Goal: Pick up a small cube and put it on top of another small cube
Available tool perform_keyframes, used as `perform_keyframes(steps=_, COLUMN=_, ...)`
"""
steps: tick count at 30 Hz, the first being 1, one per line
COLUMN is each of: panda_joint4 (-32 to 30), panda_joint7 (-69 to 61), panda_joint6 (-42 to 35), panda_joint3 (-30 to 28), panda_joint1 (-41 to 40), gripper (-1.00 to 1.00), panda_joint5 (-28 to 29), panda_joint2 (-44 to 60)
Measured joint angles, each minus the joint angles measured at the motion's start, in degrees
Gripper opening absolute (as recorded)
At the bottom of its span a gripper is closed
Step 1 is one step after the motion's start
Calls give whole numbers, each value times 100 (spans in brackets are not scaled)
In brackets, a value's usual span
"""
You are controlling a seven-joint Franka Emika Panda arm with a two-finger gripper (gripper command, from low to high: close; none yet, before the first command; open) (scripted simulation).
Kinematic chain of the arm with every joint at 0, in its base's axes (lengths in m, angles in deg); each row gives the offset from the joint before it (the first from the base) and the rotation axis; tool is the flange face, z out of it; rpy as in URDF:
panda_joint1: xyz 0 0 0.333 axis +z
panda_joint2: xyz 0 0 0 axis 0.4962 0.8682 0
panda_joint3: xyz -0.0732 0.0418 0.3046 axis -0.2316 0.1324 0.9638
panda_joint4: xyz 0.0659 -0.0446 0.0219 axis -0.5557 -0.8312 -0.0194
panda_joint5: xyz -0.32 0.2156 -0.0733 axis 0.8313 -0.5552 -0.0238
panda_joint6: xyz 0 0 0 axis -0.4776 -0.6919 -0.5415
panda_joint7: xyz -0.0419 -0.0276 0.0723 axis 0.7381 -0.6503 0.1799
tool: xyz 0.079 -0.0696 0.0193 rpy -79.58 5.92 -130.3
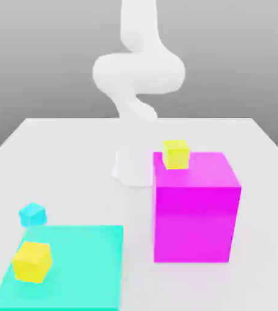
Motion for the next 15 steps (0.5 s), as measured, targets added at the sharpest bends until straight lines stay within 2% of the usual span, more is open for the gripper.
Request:
perform_keyframes(steps=8, panda_joint4=300, panda_joint7=1477, panda_joint6=295, panda_joint3=639, panda_joint1=137, gripper=0, panda_joint5=-572, panda_joint2=1680)
perform_keyframes(steps=15, panda_joint4=545, panda_joint7=3151, panda_joint6=589, panda_joint3=1297, panda_joint1=293, gripper=0, panda_joint5=-483, panda_joint2=3128)
